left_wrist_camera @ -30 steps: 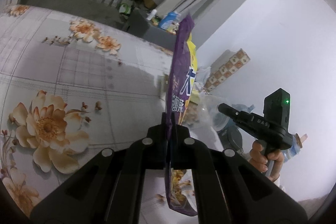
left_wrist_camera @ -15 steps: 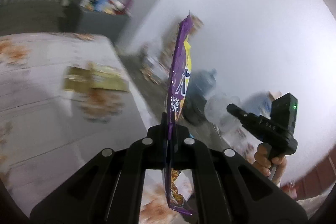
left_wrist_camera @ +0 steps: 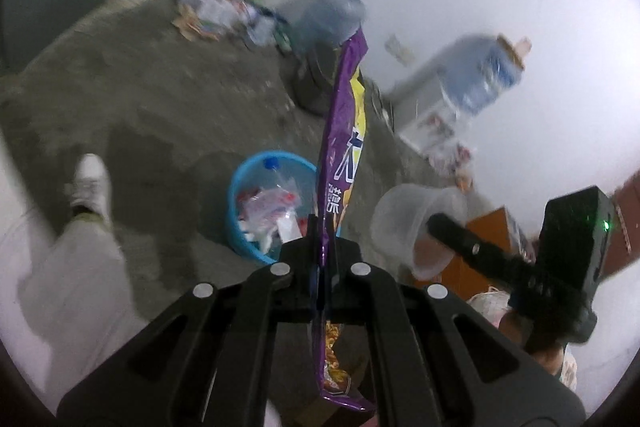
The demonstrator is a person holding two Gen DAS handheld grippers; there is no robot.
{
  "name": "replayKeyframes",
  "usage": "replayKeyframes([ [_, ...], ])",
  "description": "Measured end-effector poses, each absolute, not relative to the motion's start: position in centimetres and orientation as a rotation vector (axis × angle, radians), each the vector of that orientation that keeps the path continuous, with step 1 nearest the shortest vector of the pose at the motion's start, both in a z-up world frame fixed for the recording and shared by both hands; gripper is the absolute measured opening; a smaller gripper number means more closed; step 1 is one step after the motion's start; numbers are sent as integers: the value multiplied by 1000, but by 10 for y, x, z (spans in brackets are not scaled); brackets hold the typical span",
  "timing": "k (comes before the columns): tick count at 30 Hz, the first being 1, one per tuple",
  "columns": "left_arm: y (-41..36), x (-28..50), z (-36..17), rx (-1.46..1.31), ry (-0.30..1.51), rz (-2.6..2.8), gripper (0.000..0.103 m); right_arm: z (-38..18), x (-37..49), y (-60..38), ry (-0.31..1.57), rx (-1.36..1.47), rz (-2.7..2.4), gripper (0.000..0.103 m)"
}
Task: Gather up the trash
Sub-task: 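Carry the noodle bag and clear cup to the blue wastebasket and open both tools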
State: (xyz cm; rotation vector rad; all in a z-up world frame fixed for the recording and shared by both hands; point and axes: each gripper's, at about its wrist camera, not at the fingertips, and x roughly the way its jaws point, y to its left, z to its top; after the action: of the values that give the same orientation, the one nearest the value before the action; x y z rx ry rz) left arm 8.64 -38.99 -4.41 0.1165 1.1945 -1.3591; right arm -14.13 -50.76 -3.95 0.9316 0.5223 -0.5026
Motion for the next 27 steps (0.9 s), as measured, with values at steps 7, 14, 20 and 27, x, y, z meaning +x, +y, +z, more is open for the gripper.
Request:
replayKeyframes([
  [7,-490,79,-116,240,1327,-1333,24,-107,-152,-543,572,1050,-632,6],
  [14,-511,90,-167,298,1410,-1186,61,-185,-144,-571,626,1217,-666,6],
  [20,-487,108,-137,276,1292,-1172,63,-201,-140,-577,657,1219,-703,6],
  [27,-424,128,-70,200,1157,-1177,69,-218,-122,-603,688,1093,-861,6],
])
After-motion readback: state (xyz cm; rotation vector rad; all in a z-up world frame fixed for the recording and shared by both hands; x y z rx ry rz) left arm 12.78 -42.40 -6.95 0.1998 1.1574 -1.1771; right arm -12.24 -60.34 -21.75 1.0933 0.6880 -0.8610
